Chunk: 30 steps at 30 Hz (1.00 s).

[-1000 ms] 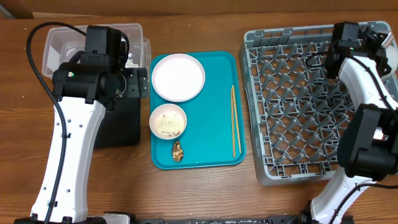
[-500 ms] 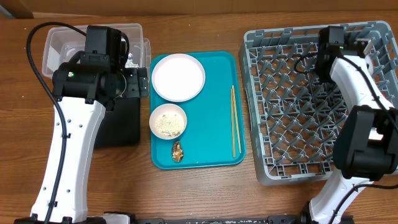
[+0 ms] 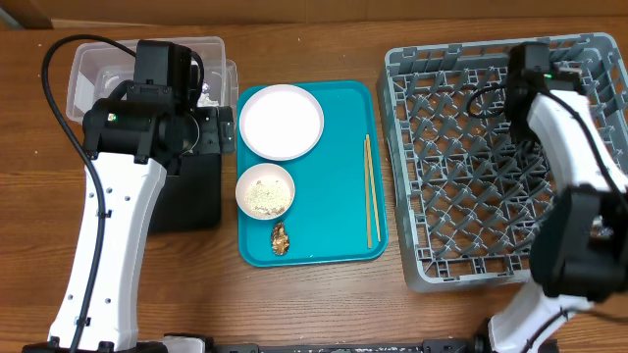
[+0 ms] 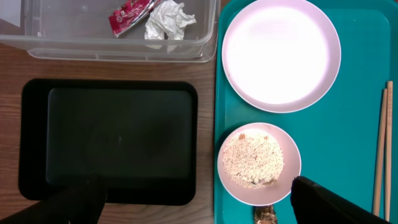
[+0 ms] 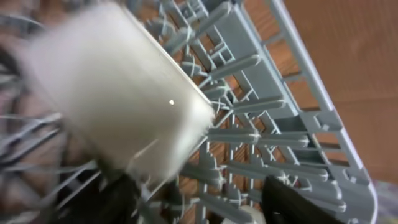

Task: Sort waste into correct bins and load items into the dishwasher
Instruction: 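Lower the left gripper to the brown food scrap beside the rice bowl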

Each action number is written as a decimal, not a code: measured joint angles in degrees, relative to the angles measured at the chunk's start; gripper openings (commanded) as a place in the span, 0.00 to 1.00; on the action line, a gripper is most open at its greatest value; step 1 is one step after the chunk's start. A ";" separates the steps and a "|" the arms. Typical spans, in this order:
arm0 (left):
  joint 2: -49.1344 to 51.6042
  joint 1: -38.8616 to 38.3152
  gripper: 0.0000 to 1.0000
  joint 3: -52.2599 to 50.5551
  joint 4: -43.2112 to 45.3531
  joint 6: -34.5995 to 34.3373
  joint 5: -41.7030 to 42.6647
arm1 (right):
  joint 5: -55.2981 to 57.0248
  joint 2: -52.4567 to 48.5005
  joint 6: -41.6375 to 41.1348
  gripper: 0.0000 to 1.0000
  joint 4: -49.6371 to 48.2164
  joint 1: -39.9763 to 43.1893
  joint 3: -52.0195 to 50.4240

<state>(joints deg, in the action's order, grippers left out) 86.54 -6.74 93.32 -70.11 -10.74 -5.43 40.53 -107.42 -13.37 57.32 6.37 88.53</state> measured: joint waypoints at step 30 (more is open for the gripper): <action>0.04 -7.26 0.96 -6.67 -6.01 -1.11 8.09 | -53.68 15.19 4.04 1.00 20.06 -0.04 1.38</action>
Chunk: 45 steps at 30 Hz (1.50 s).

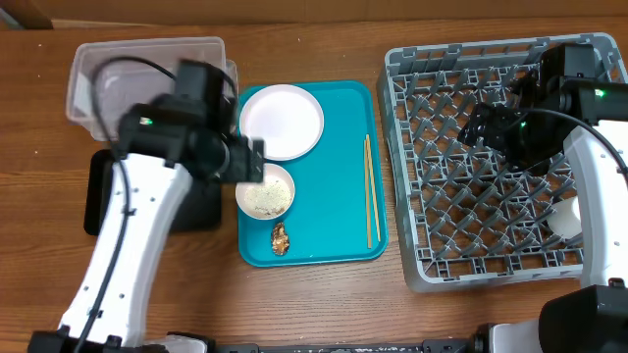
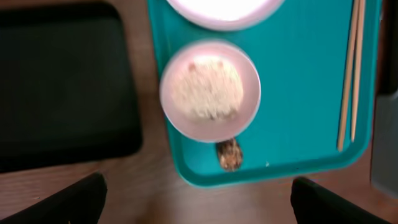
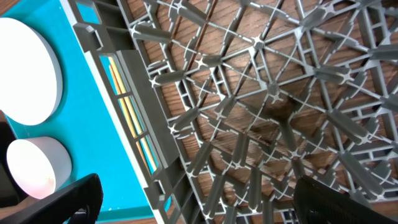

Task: Sort waste into correct bins and load items into the dishwasher
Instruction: 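Lower the left gripper to the brown food scrap beside the rice bowl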

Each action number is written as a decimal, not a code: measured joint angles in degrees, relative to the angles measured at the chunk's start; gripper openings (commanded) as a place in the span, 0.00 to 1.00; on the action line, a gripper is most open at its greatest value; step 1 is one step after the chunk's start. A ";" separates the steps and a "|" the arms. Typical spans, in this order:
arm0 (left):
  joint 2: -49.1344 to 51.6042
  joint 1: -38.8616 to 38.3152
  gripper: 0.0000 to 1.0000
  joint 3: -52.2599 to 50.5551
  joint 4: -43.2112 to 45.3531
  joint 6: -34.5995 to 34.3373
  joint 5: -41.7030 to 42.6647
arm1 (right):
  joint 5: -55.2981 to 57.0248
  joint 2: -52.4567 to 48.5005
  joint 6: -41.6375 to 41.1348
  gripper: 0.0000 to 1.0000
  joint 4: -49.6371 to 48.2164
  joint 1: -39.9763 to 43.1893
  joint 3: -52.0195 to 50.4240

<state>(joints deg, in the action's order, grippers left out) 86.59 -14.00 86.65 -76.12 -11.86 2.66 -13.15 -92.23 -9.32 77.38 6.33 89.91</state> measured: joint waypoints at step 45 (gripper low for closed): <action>0.44 -14.53 0.58 -42.53 35.89 -13.97 -0.11 | -0.15 0.00 0.35 1.00 0.22 0.00 -0.02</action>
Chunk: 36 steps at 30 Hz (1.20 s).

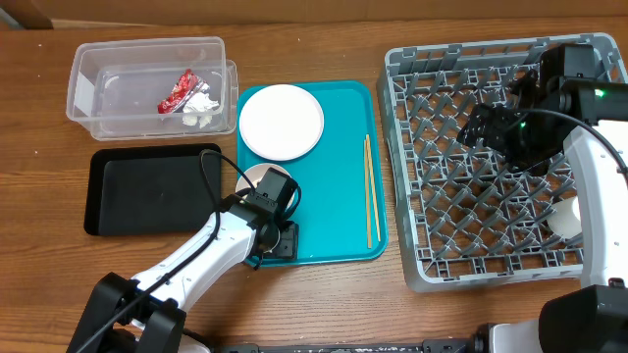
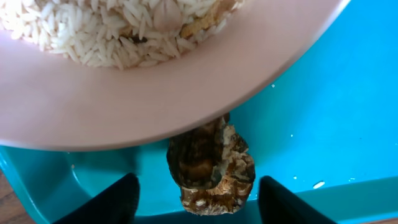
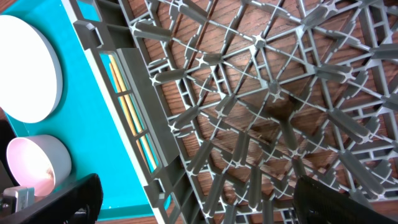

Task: Sort waste into correct bins and load items into the dishwasher
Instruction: 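Lower the left gripper to the brown food scrap beside the rice bowl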

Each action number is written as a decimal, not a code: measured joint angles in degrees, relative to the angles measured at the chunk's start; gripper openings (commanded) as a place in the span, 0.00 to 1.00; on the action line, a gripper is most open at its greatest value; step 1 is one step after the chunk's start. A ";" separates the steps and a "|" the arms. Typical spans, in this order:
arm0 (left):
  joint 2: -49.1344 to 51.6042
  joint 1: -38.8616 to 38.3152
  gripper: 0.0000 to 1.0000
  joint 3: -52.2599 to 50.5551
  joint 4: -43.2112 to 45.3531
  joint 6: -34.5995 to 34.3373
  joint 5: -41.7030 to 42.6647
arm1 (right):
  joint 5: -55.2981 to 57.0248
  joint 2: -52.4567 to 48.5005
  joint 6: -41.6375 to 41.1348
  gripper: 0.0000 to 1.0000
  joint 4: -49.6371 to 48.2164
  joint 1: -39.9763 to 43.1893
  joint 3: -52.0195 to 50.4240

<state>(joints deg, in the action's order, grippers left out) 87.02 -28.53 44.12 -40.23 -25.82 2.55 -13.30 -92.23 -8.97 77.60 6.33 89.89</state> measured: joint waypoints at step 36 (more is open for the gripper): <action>0.00 0.00 0.59 -1.40 3.15 -0.02 -0.98 | 0.00 0.00 -0.04 1.00 0.44 0.00 0.00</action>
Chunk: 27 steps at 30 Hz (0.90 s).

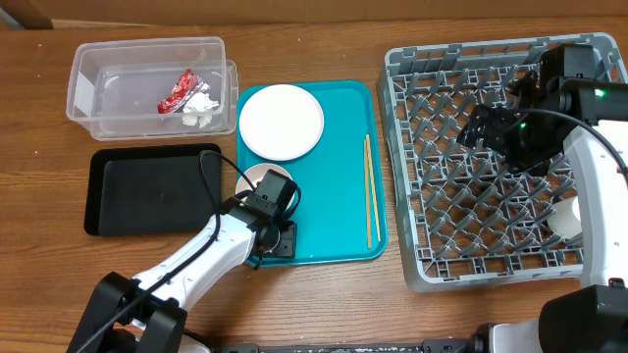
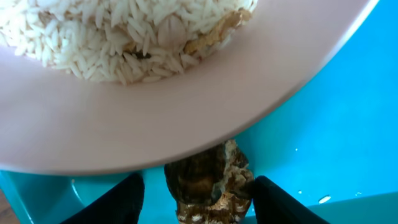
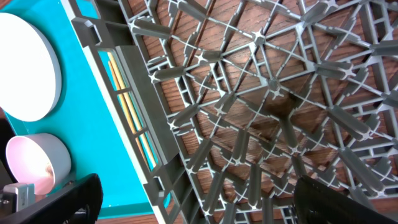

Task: Sort waste into correct bins and load items into the dishwasher
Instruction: 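Lower the left gripper to the brown food scrap beside the rice bowl, then grasp the brown food scrap with the left gripper and drop it on the black tray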

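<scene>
A brown food scrap [image 2: 208,183] lies on the teal tray [image 1: 334,196], tucked against the pink bowl [image 2: 155,118] of rice [image 2: 124,31]. My left gripper [image 2: 198,199] is down on the tray, open, with one finger on each side of the scrap; the right finger touches it and the left stands a little off. In the overhead view the gripper [image 1: 278,240] hides the scrap. My right gripper [image 1: 481,132] hangs open and empty over the grey dish rack [image 1: 471,196].
A white plate [image 1: 282,122] and a pair of chopsticks [image 1: 369,191] are on the tray. A clear bin [image 1: 147,88] with a red wrapper and crumpled tissue stands at the back left, a black bin [image 1: 147,191] in front of it. A white cup [image 1: 564,218] lies in the rack.
My left gripper's fingers stand slightly closer around the food scrap, and the bowl fills a bit more of the left wrist view. The right arm has not moved.
My left gripper was above the black bin while the right held a white cup in the rack. Then the left was over the rice bowl, and the right was open with the cup lying in the rack. Then the left was low on the tray, astride the scrap, as now.
</scene>
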Each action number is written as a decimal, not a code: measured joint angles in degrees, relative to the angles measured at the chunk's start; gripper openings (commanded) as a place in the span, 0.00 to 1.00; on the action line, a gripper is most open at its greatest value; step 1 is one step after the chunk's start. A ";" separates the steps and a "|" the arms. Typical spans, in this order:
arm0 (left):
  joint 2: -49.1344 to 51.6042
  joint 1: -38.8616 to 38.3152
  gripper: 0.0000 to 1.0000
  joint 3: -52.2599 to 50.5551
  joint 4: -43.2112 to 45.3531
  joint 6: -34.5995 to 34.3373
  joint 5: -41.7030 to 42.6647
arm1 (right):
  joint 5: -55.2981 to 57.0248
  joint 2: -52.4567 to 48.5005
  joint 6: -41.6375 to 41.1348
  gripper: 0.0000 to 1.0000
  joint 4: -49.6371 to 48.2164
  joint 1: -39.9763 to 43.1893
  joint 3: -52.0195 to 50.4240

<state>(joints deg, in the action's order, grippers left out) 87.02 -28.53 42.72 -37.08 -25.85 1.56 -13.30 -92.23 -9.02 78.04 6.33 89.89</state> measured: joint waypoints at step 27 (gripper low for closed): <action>-0.66 0.00 0.19 0.37 -3.15 -0.63 -0.50 | 0.00 0.00 0.07 1.00 0.63 0.02 0.00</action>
<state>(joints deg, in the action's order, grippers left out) 86.37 -28.53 43.09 -40.23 -26.48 1.06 -13.30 -92.23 -8.95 78.67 6.35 89.89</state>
